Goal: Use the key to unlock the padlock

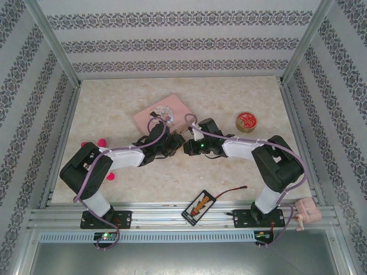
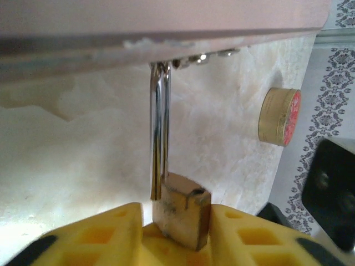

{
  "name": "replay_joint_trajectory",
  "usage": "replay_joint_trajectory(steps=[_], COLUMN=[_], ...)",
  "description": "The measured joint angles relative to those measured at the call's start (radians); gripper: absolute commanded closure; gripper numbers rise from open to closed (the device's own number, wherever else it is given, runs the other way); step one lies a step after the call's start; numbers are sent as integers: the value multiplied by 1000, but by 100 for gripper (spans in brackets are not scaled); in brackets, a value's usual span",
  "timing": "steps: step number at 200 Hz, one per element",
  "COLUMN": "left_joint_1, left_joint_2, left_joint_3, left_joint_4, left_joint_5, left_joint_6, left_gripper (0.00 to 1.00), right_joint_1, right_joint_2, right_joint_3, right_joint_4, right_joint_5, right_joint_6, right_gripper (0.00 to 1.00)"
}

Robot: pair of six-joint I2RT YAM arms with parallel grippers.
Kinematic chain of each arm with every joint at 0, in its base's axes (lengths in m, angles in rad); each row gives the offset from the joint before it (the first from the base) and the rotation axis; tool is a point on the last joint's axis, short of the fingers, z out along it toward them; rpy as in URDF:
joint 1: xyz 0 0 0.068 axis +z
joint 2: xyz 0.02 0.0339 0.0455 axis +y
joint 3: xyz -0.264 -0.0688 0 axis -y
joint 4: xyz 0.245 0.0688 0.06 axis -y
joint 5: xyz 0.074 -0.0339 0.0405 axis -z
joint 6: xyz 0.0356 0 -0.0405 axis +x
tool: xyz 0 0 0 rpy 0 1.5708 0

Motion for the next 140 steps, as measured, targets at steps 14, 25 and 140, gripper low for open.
replay_joint_trajectory(steps=[14, 25, 140], left_joint_1=[0, 0, 12], left_joint_2=[-3, -7, -85], left_joint_3=[0, 0, -4], left_joint_4=[-11, -23, -116], left_joint_5=[-1, -2, -102], left_joint_6=[2, 4, 40], left_gripper=[55, 53, 35], right_joint_1=[-34, -49, -53], right_joint_2=[13, 14, 13], right_joint_3=[-23, -35, -39], right_joint_4=[55, 81, 100], right_joint_5=[-52, -77, -94], right_joint_6=[49, 73, 114], right_gripper=[100, 100, 97])
